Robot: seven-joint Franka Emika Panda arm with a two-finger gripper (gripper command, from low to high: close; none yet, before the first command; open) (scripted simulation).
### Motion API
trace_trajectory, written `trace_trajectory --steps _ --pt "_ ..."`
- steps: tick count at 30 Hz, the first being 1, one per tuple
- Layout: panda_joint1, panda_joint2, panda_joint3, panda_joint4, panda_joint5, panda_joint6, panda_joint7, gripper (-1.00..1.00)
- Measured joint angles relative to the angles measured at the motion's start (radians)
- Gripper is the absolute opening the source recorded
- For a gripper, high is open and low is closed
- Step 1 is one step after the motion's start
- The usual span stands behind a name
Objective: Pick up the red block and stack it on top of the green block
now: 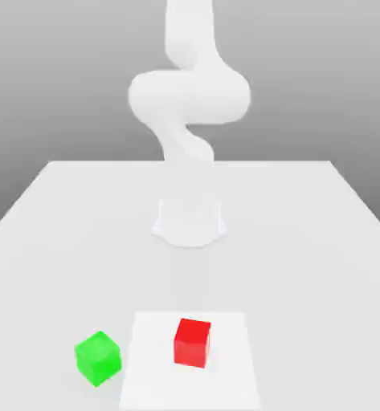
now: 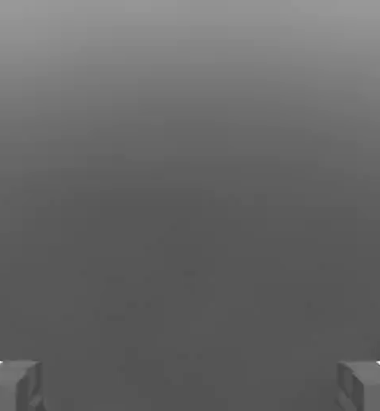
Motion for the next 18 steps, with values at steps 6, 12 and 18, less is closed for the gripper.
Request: trace_trajectory --steps 6,12,18 --pt "-0.014 0.226 0.017 -0.114 0.01 0.126 0.052 0.0" --pt "-0.024 0.444 0.032 -0.224 0.01 0.247 0.109 0.0" --pt "-0.03 0.662 0.042 -0.334 -0.001 0.369 0.175 0.0"
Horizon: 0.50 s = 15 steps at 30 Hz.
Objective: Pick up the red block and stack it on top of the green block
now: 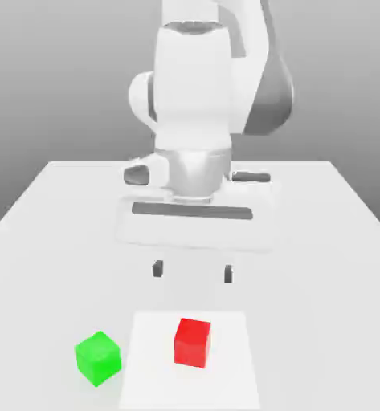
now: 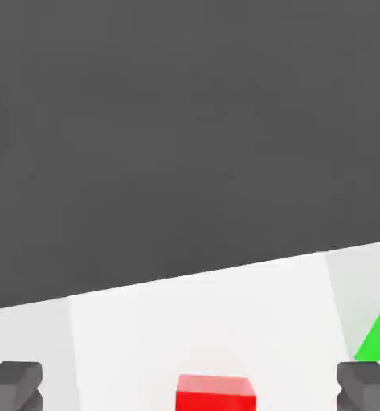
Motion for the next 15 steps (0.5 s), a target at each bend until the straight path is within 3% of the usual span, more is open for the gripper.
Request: trace_trajectory --steps 8,9,15 --pt "0.013 0.29 -0.019 -0.019 -0.035 0.22 0.05 0.0" --pt "0.015 0.314 -0.022 -0.015 -0.038 0.24 0.053 -1.0" --pt "0.015 0.326 -0.023 -0.013 -0.043 0.251 0.056 -1.0"
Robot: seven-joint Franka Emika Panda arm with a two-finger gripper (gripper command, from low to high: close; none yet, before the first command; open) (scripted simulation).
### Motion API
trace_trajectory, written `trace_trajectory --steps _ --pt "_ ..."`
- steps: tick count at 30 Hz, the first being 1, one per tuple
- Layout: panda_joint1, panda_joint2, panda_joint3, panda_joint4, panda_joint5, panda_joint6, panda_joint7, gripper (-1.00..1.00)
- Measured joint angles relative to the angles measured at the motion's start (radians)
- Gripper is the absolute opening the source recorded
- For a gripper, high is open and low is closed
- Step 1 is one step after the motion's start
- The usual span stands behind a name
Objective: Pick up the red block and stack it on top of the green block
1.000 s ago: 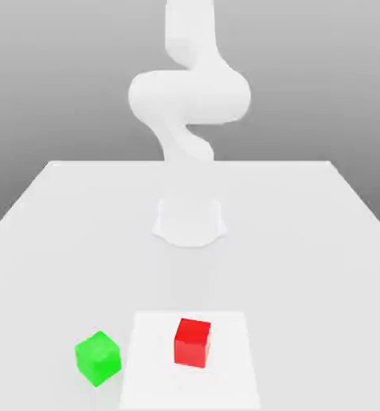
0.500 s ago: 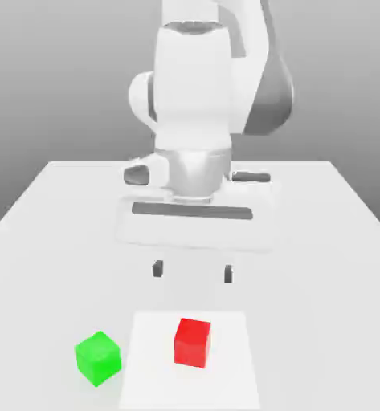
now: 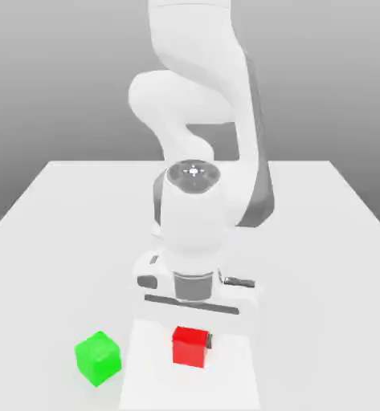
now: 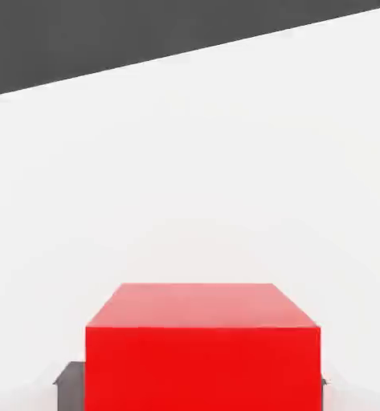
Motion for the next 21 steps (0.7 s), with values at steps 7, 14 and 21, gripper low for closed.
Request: trace_trajectory --steps 7,14,21 --pt "-0.017 -0.203 0.017 -0.028 0.029 -0.176 -0.024 -1.0" --pt "-0.257 -0.191 -0.077 0.096 0.051 -0.287 -0.207 -1.0" --pt "-0.264 -0.067 -0.067 0.106 0.066 -0.175 -0.224 1.0"
